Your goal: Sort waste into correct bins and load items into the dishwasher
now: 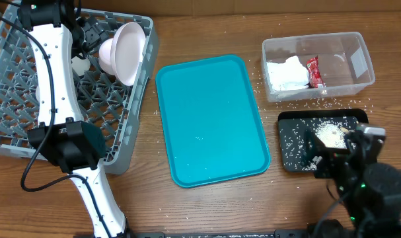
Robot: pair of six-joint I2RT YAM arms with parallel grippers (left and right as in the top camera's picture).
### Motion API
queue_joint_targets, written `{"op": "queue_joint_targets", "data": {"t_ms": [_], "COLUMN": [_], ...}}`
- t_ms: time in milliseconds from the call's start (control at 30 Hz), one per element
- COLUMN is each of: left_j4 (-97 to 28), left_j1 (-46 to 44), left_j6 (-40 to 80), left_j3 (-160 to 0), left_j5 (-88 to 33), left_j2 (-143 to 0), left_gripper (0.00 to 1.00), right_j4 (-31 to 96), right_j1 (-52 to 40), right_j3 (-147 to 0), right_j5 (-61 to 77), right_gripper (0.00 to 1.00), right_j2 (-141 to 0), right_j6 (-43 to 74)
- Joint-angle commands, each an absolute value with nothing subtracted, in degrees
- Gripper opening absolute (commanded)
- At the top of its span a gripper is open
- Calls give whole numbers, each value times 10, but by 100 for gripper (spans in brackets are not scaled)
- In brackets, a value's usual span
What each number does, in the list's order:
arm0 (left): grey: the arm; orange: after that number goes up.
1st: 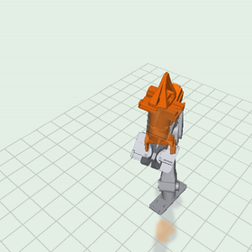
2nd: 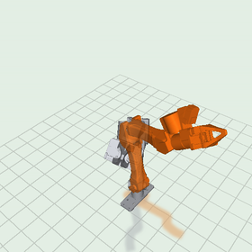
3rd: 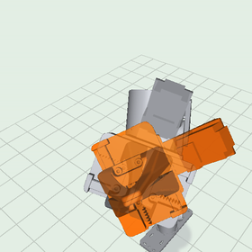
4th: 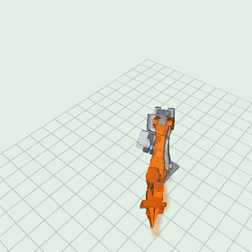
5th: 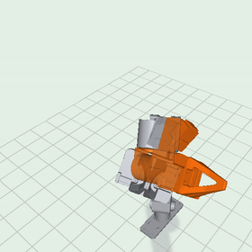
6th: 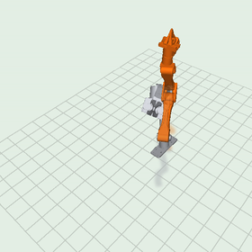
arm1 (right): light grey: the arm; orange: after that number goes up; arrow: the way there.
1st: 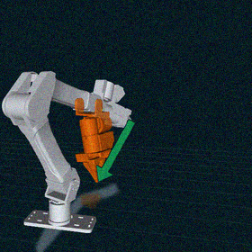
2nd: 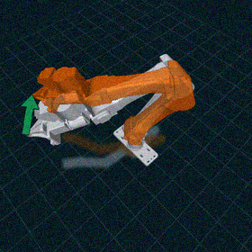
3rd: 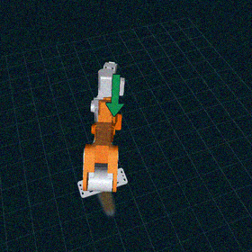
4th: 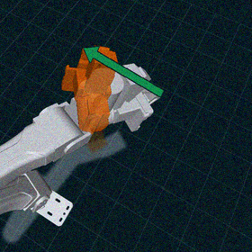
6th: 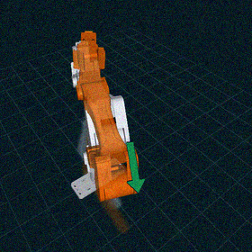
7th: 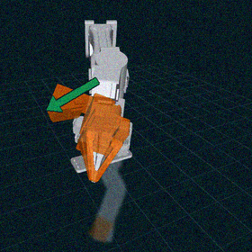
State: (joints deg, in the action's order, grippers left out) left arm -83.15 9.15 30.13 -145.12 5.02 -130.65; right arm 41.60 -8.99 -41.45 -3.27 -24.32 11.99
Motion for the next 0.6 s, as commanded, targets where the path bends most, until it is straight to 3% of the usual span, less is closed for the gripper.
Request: {"op": "queue_joint_targets", "data": {"t_ms": [0,267,567], "left_j4": [-832,-832,-832], "left_j1": [94,94,94], "left_j6": [313,313,313], "left_j3": [-1463,-1463,-1463], "left_j5": [58,58,57], "left_j2": [-1293,-1293,-1293], "left_gripper": [100,100,100], "right_j4": [317,134,90], "right_j1": [-84,-63,-31], "right_j3": [-305,-123,-46], "right_j5": [2,2,17], "right_gripper": [100,100,100], "right_j2": [-184,-87,-2], "right_j6": [72,72,70]}}
